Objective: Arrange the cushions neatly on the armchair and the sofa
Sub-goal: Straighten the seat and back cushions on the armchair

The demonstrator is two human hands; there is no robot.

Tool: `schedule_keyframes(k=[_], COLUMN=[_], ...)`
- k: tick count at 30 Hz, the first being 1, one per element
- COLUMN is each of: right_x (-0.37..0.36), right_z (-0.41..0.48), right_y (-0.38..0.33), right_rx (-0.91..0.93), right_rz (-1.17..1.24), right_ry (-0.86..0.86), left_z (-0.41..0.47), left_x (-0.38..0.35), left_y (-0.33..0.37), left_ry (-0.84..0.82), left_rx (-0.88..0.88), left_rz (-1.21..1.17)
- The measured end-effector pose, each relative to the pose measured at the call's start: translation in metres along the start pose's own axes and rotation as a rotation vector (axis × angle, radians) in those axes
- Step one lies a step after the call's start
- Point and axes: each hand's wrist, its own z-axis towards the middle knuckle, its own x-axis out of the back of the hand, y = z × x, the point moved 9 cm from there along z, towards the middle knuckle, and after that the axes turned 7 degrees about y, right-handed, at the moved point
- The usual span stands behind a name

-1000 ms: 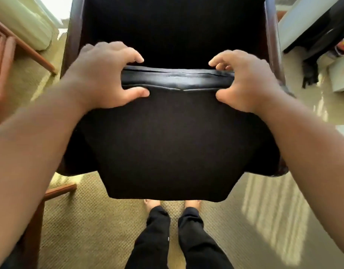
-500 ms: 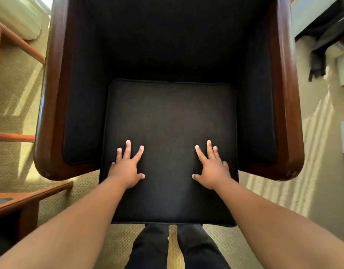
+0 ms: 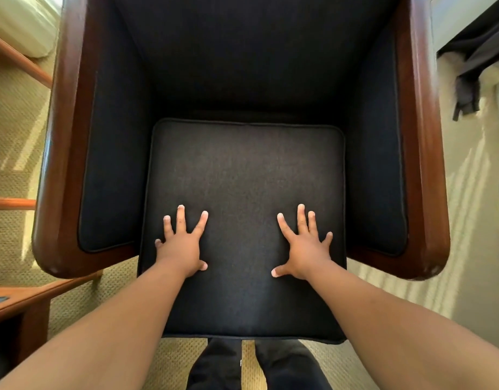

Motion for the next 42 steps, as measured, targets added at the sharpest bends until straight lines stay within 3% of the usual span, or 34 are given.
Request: schedule_keyframes(k=[6,36,42], right_x=[0.015,0.087,0.111], right_z=[0.016,0.067,0.07], right_y=[-0.002,-0.015,-0.017], right_rx=[0.009,-0.023,0.025], right_rz=[-0.011,0.092,0.046], right_ry=[-0.042,-0.099,0.075], left_z=[0.015,0.076,0.078], left_x=[0.015,0.085,0.098], left_y=[0.005,0.012,0.014], left_ry=[-0.071,-0.038,0.005], left_rx=[0.036,-0.068,-0.11], left_rz=[-0.011,0.045,0.209])
